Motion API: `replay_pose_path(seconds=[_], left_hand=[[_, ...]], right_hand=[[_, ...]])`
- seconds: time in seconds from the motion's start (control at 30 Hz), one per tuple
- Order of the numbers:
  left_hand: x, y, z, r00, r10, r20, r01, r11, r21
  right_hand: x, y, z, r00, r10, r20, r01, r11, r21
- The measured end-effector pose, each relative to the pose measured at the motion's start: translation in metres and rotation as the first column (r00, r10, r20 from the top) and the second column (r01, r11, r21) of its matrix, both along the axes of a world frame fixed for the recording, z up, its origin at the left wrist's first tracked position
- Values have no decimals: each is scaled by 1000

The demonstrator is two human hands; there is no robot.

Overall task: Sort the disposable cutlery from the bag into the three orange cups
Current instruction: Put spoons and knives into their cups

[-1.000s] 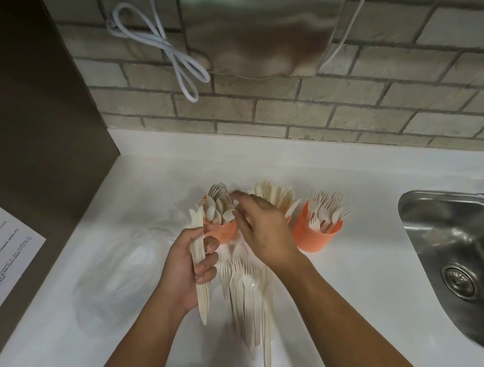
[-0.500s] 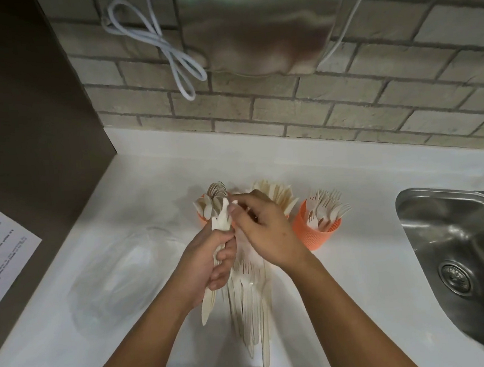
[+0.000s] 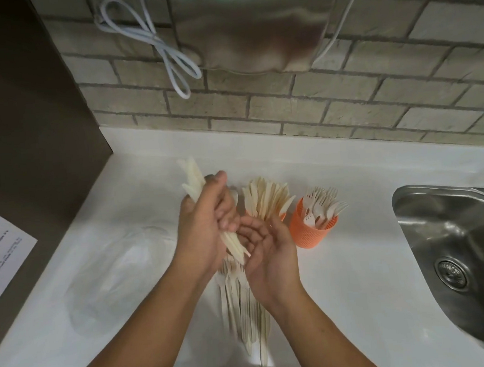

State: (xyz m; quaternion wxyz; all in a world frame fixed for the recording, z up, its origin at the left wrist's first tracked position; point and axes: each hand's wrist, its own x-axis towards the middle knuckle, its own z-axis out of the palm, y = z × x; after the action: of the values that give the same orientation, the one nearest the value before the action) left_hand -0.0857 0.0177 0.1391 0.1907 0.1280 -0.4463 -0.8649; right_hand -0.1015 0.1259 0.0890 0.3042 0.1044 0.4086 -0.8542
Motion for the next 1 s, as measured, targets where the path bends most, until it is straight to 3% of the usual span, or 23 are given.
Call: replay_pose_path(seconds=[0.07, 0.13, 0.2, 0.23, 0.3, 0.43, 0.57, 0.67, 0.73, 0.8, 0.93, 1.0], left_hand=[[-10, 16, 1, 997, -43, 61, 46, 998, -38], [-10, 33, -12, 978, -43, 205, 110, 940, -324], [-1, 45, -26, 978, 2, 207, 122, 805, -581], [3, 48, -30, 983, 8, 184, 113, 762, -637], [5, 49, -31, 982, -16, 187, 132, 768, -627], [1, 42, -23, 942, -206, 266, 295, 887, -356], [8, 33, -22, 787, -465, 406, 555, 821, -135], [9, 28, -31, 726, -533, 435, 638, 757, -138], [6, 25, -41, 784, -465, 412, 575, 794, -198], [5, 23, -50, 860, -337, 383, 479, 793, -378], [-3, 17, -61, 925, -155, 347, 363, 628, -688], [-15, 14, -58, 966, -14, 257, 244, 368, -897]], right_hand=[[0, 1, -2, 989, -20, 147, 37, 993, -115], [-5, 5, -3, 976, -50, 210, 91, 978, -187], [-9, 10, 1, 974, -95, 205, 137, 970, -203], [-9, 11, 2, 975, -112, 194, 151, 969, -196], [-8, 14, 4, 985, -127, 121, 144, 979, -144], [-19, 21, 11, 972, -69, -224, 100, 986, 132], [-37, 37, 29, 861, 133, -490, 74, 922, 380], [-49, 50, 40, 771, 331, -544, 14, 846, 533], [-56, 56, 44, 782, 337, -524, 23, 824, 565], [-64, 60, 47, 789, 287, -542, 108, 804, 584], [-79, 66, 54, 686, 428, -588, 97, 747, 657], [-89, 67, 58, 644, 496, -582, 112, 692, 713]])
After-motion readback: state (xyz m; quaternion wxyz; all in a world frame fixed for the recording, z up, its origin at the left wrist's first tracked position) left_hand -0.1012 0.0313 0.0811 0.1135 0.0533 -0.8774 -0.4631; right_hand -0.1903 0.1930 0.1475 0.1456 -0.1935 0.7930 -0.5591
